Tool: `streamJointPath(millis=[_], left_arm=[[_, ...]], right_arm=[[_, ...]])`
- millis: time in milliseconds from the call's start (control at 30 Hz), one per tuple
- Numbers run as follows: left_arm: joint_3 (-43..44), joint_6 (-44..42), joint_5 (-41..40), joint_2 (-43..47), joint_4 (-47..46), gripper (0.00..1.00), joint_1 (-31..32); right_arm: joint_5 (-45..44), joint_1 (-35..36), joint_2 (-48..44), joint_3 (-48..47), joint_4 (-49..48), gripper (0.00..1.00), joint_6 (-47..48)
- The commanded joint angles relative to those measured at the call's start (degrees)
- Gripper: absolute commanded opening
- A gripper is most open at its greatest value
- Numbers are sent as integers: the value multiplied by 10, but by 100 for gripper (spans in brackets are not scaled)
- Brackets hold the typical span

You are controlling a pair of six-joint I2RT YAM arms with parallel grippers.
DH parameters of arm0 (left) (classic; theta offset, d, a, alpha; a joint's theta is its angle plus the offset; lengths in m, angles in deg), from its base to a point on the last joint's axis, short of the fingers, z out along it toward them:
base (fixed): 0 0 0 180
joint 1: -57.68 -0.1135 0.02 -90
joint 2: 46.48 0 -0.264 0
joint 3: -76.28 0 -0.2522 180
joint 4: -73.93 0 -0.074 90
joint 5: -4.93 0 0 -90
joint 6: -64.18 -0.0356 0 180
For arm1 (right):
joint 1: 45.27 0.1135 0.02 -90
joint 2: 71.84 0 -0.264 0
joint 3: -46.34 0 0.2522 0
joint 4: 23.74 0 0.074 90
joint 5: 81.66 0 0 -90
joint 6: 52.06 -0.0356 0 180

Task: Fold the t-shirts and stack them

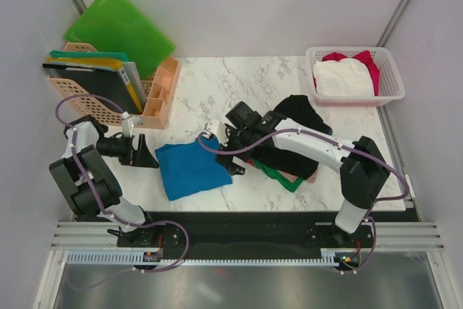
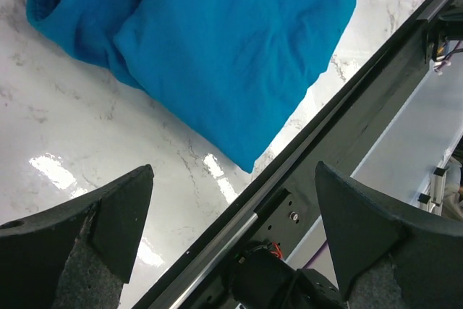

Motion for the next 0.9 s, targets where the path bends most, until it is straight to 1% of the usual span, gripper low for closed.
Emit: streamJointPath(millis=[0, 33, 100, 133, 167, 200, 233, 300, 500, 600, 700, 733, 767, 867], left_arm=[[32, -11, 30, 10, 83, 100, 1], [36, -10, 35, 3, 88, 100, 2], [54, -28, 50, -29, 135, 100, 3], [56, -21, 64, -39, 139, 100, 4], [57, -21, 65, -46, 139, 100, 5], [56, -26, 64, -57, 139, 100, 6], [56, -31, 63, -62, 139, 100, 7], [58, -40, 66, -71, 139, 100, 9], [78, -31, 76, -149, 132, 100, 46], [92, 4, 79, -163, 105, 100, 64], [91, 48, 65, -147, 67, 100, 76], [89, 86, 51, -140, 51, 100, 76], [87, 101, 43, -134, 22, 100, 78], [81, 153, 6, -110, -14, 100, 78]], right_arm=[[19, -20, 29, -30, -45, 98, -27], [42, -42, 47, -39, -57, 98, -56], [163, -72, 76, -56, -81, 98, -99], [225, -107, 114, -81, -83, 98, -151], [287, -124, 135, -91, -87, 98, -177], [382, -143, 153, -100, -100, 98, -200], [396, -148, 164, -105, -104, 98, -209], [373, -149, 172, -110, -105, 98, -198], [374, -156, 205, -122, -105, 98, -189], [378, -157, 231, -146, -98, 98, -190], [379, -158, 253, -169, -97, 98, -188], [376, -157, 261, -179, -96, 98, -187], [365, -157, 267, -185, -96, 98, -187], [343, -159, 286, -208, -96, 98, -186]])
